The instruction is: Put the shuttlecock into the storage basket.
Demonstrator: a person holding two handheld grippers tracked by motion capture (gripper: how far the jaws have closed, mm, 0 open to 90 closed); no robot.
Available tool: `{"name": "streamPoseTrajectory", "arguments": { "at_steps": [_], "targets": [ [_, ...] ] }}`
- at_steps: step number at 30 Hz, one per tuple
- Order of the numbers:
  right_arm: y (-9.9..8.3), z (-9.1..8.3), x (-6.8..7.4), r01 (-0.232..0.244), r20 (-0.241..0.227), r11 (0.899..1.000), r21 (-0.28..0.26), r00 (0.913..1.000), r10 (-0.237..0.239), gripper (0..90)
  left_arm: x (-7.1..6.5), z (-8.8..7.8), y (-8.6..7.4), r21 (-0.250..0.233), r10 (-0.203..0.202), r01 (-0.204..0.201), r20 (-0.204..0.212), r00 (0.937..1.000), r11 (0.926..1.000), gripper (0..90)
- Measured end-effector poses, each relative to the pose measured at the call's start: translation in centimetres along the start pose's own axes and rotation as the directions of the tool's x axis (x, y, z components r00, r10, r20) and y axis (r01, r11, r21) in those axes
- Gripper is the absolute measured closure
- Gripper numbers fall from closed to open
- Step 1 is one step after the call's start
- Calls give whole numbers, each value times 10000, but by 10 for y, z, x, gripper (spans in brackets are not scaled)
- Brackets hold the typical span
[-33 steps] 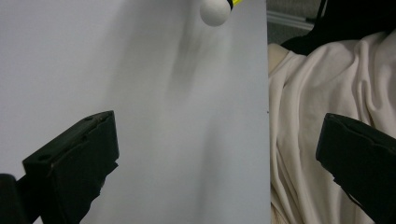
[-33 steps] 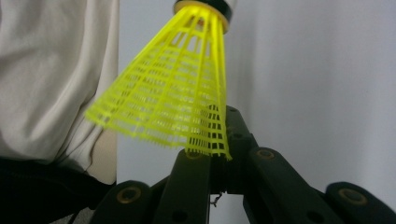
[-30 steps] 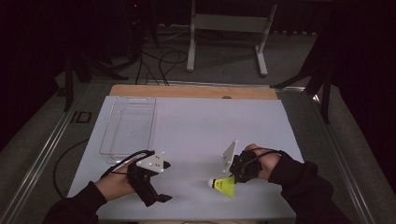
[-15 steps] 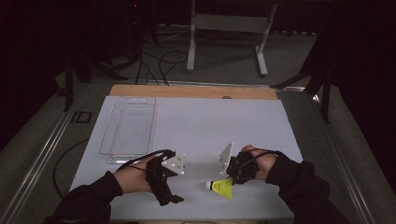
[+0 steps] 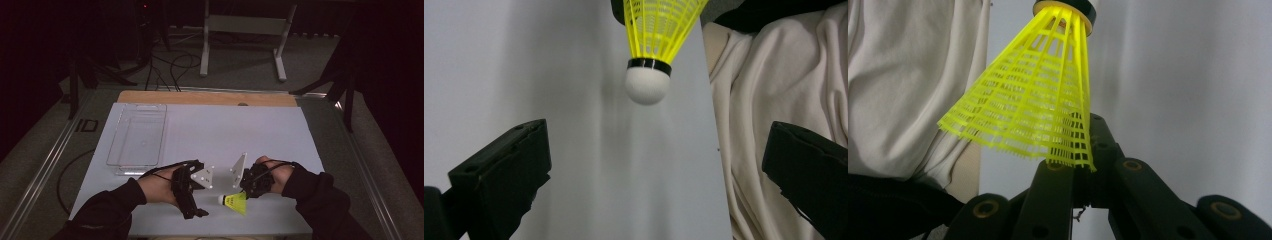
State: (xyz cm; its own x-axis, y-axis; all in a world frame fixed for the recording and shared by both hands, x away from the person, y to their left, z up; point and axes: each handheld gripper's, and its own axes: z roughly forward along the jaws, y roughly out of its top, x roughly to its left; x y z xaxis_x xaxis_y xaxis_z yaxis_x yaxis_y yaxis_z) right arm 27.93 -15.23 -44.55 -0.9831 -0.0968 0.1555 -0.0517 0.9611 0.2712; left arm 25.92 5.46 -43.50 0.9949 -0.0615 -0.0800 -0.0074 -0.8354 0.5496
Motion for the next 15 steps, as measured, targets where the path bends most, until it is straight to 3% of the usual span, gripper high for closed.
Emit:
{"name": "streamPoseTrajectory", "arguments": {
  "at_steps": [6, 15],
  "targets": [
    [3, 1, 0, 108, 24, 9999, -53, 9999, -108, 900, 2, 8, 6, -91, 235, -232, 376, 9990, 9997, 80],
    [4, 0, 0, 80, 46, 9996, -262, 10000, -79, 900, 7, 19, 6, -591, 497, -475, 353, 9981, 9971, 355]
  ]
}}
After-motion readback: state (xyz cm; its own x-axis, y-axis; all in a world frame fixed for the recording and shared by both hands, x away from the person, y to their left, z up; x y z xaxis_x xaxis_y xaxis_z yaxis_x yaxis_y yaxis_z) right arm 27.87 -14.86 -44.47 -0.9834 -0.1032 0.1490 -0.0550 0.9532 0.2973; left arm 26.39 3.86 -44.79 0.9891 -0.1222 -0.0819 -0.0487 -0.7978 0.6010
